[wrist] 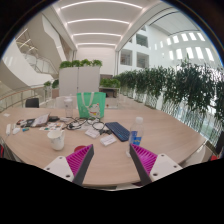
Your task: Pour water
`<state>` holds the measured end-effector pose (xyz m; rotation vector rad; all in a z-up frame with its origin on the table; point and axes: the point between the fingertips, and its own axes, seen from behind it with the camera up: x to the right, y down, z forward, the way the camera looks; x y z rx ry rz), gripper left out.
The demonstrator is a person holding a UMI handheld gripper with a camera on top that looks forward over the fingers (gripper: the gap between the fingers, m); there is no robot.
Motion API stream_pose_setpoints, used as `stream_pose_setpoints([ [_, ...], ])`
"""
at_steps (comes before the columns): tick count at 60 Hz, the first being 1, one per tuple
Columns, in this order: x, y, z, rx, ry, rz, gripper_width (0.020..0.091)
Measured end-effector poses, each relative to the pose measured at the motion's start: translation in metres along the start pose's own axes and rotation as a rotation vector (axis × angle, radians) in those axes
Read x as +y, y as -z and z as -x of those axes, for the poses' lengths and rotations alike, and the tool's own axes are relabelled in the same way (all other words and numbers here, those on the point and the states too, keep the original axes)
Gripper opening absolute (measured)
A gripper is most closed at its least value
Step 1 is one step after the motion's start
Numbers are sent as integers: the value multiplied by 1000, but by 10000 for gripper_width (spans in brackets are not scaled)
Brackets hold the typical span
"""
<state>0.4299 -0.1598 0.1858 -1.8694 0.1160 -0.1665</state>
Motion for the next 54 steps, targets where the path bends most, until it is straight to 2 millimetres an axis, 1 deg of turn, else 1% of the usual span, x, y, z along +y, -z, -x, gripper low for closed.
stream_pose_setpoints([
  [3,5,-37,-24,13,-26,-12,813],
  [4,11,-47,-31,20,-34,-19,811],
  [5,11,-58,-38,25,-40,-20,811],
  [8,21,-91,-59,44,-51,-15,805],
  [14,37,-146,-91,77,-61,-12,813],
  [19,44,-185,-107,86,-80,-21,814],
  [25,46,-223,-114,82,-102,-44,817],
  [28,43,-238,-118,87,-101,-64,799],
  [30,43,-245,-119,89,-97,-70,750],
  [31,43,-249,-119,88,-93,-71,715],
  [33,42,-256,-119,87,-82,-75,624],
  [35,44,-261,-117,87,-75,-75,502],
  [40,43,-263,-124,125,-113,-90,477],
  [42,44,-266,-121,125,-120,-91,473],
  [43,43,-266,-121,126,-123,-93,453],
  [44,43,-267,-120,124,-125,-92,453],
  [45,43,-267,-120,121,-128,-92,453],
  [46,43,-267,-121,121,-130,-90,437],
  [48,44,-266,-122,120,-136,-80,435],
  [51,44,-270,-120,127,-138,-63,402],
  [54,45,-269,-118,132,-141,-38,377],
])
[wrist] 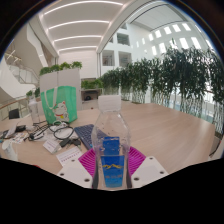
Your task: Pour water
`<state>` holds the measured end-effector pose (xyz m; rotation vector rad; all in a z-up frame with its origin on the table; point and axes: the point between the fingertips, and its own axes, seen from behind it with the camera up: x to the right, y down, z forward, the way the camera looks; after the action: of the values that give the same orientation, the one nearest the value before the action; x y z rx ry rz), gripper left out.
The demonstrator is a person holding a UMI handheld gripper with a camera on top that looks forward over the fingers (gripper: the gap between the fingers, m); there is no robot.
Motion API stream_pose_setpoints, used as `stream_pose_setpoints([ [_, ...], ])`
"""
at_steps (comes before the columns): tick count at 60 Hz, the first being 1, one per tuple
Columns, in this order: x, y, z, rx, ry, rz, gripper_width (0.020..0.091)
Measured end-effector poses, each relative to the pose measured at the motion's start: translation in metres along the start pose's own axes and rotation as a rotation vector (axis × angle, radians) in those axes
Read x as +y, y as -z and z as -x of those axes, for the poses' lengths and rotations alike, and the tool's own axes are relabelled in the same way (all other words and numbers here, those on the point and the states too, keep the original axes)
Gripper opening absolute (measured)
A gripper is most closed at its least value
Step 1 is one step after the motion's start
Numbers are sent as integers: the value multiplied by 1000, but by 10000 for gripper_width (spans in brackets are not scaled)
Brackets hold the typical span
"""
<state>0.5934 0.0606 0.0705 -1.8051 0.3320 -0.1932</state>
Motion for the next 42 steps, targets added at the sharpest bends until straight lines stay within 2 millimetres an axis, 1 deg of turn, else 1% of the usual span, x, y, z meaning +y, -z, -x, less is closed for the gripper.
stream_pose_setpoints([
  [2,1,2,2,1,6,16,377],
  [4,-5,5,7,-3,29,25,377],
  [5,-10,8,10,-3,47,24,352],
  [9,-35,20,16,11,137,16,351],
  [10,-46,29,15,2,162,15,351],
  [11,-50,28,29,4,189,9,351],
  [16,-97,46,61,7,364,-20,351],
  [17,-112,54,53,2,406,-23,350],
  [18,-112,52,71,21,452,-32,351],
  [20,-129,60,88,36,542,-45,350],
  [22,-140,66,109,44,628,-59,350],
  [23,-152,76,108,38,676,-57,349],
  [24,-154,79,114,39,728,-56,349],
  [25,-148,72,130,44,782,-60,348],
  [26,-148,74,142,47,849,-63,348],
  [27,-152,84,150,55,930,-65,348],
  [28,-150,85,161,63,1009,-69,349],
  [29,-140,75,175,72,1080,-75,348],
  [30,-137,76,184,81,1153,-73,348],
  [31,-137,86,190,85,1226,-64,348],
  [32,-129,82,200,81,1281,-58,347],
  [35,-107,83,229,68,1429,-37,348],
  [36,-108,89,234,57,1490,-28,347],
  [37,-101,83,239,64,1542,-36,348],
  [39,-99,84,250,96,1672,-50,349],
  [42,-92,85,274,101,1851,-81,347],
])
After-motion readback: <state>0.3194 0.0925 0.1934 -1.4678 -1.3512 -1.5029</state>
